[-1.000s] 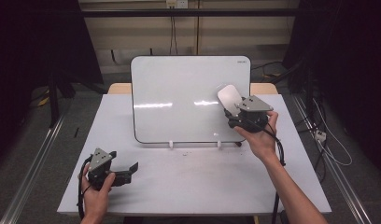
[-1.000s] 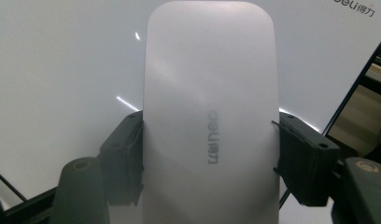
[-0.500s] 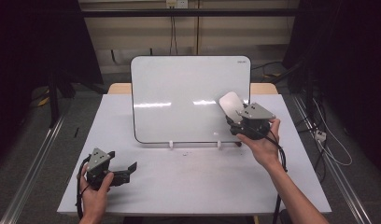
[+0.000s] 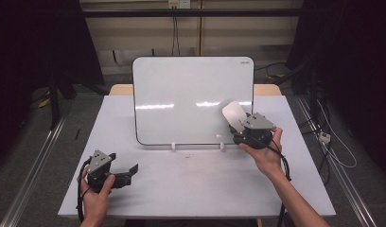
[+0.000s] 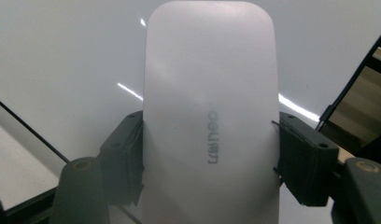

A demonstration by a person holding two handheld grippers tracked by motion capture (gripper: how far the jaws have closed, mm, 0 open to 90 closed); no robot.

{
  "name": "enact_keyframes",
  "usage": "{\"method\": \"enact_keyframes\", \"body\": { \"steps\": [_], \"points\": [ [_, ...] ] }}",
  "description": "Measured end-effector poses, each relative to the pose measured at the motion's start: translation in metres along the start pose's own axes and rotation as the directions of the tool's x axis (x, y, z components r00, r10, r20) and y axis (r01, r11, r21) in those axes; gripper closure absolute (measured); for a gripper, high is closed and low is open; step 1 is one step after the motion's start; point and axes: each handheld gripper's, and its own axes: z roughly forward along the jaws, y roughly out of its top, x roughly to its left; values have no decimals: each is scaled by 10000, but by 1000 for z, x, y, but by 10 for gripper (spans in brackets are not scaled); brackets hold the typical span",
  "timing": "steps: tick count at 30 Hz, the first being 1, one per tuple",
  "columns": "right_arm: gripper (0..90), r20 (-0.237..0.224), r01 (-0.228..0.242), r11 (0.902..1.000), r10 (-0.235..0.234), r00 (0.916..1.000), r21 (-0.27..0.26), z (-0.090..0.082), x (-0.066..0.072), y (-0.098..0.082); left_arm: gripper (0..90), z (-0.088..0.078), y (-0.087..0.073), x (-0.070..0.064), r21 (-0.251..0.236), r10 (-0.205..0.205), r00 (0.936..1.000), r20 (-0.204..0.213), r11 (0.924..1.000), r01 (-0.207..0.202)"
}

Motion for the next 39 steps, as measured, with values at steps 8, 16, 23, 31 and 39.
{"method": "enact_keyframes", "body": {
  "steps": [8, 16, 23, 31, 39],
  "points": [
    [315, 165, 258, 9994, -261, 9995, 230, 10, 4, -8, 52, 0, 2, -1, 39, 106, 9999, -43, 9999, -105],
    [315, 467, 497, 9976, -520, 9976, 490, 18, 9, -14, 49, 1, 2, -3, -35, 28, 9999, -104, 10000, -29],
    [314, 759, 615, 9956, -668, 9949, 704, 23, 12, -19, 50, 1, 3, -3, 76, 50, 10000, -45, 10000, -49],
    [306, 781, 596, 9948, -662, 9948, 830, 25, 14, -19, 50, 2, 2, -4, 40, -59, 9999, -106, 10000, 59],
    [292, 458, 180, 9963, -219, 9987, 846, 24, 9, -20, 51, 2, 3, -3, 64, 41, 10000, 3, 10000, -41]
  ]
}}
